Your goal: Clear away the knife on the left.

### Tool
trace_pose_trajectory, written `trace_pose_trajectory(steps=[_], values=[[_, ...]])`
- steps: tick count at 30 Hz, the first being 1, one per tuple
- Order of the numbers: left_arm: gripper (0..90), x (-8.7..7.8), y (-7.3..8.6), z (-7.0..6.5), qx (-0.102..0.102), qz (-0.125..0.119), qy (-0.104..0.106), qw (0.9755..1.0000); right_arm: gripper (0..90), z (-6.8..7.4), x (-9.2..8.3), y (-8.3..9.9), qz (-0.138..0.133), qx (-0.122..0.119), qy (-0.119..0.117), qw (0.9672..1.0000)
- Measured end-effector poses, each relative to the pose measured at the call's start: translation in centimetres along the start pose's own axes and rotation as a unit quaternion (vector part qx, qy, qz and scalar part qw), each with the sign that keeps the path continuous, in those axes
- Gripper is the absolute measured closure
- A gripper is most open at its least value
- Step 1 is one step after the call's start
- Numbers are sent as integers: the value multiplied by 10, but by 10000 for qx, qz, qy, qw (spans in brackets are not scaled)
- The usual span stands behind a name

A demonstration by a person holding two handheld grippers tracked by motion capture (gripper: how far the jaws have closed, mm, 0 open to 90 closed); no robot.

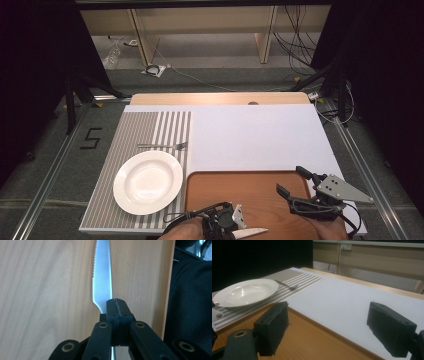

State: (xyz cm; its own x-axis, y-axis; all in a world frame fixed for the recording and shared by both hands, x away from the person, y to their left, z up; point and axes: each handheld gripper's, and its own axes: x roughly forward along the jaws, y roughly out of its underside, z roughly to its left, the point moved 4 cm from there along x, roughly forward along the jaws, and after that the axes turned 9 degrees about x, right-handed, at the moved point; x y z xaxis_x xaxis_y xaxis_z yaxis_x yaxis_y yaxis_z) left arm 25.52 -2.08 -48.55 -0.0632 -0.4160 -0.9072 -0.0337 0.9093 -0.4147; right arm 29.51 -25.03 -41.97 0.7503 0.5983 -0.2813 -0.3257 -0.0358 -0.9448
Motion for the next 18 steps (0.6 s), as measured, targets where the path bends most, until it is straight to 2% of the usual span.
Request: trace_pose_trajectory(steps=[4,7,18], values=[[891,7,0,-3,88,90,52,9999,184,0,0,0,14,-1,-5,10000],[891,10,2,-1,65,128,86,9999,184,0,0,0,-2,7,0,10000],[891,10,6,9,-41,139,-141,9998,184,-1,0,0,1,14,21,10000]])
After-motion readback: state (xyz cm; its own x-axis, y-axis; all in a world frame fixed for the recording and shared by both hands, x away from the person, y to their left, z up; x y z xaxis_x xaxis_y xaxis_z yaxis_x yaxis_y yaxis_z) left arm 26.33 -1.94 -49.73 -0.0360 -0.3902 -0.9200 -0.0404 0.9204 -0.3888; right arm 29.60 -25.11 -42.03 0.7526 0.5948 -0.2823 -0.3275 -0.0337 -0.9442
